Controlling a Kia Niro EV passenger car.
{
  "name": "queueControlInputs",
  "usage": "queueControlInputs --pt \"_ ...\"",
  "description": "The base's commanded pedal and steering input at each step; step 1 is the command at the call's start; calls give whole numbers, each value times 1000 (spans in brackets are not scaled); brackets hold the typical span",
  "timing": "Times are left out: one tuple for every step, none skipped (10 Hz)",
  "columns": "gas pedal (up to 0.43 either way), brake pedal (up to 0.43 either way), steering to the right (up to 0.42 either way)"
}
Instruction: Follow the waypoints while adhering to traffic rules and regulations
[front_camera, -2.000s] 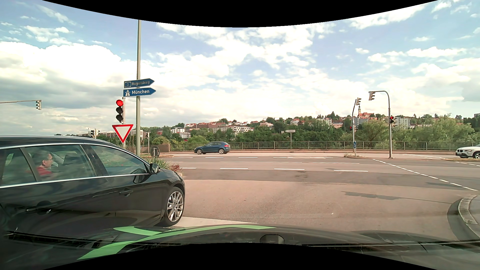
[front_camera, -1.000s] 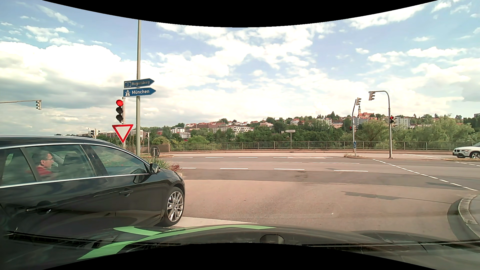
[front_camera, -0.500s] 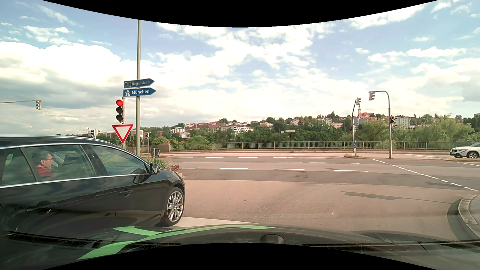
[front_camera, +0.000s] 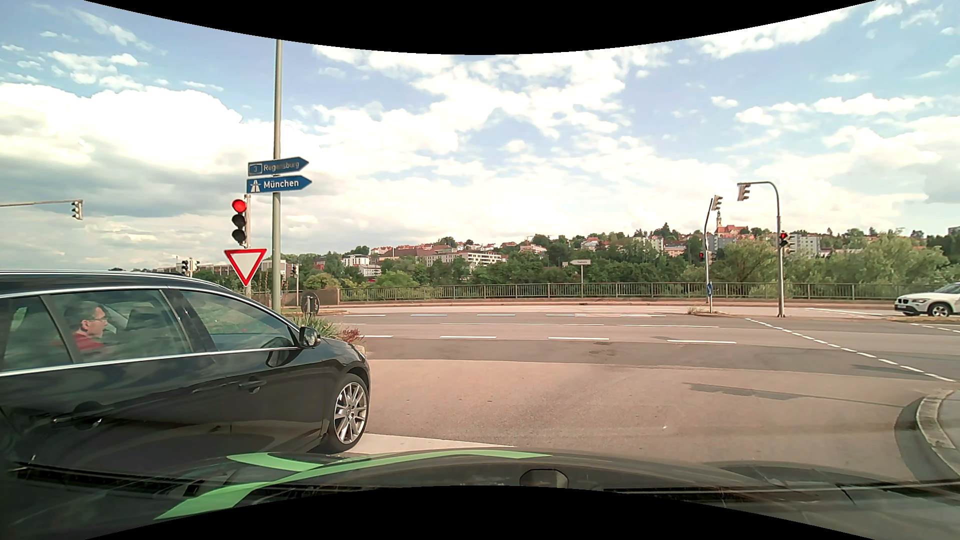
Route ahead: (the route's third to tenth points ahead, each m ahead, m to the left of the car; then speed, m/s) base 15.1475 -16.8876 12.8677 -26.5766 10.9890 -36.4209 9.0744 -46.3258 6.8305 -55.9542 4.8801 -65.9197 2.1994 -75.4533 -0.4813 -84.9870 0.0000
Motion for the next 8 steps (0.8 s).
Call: queueControlInputs --pt "0 598 259" --pt "0 598 259" --pt "0 598 258" --pt "0 598 259" --pt "0 598 259" --pt "0 604 258" --pt "0 604 259" --pt "0 604 258"
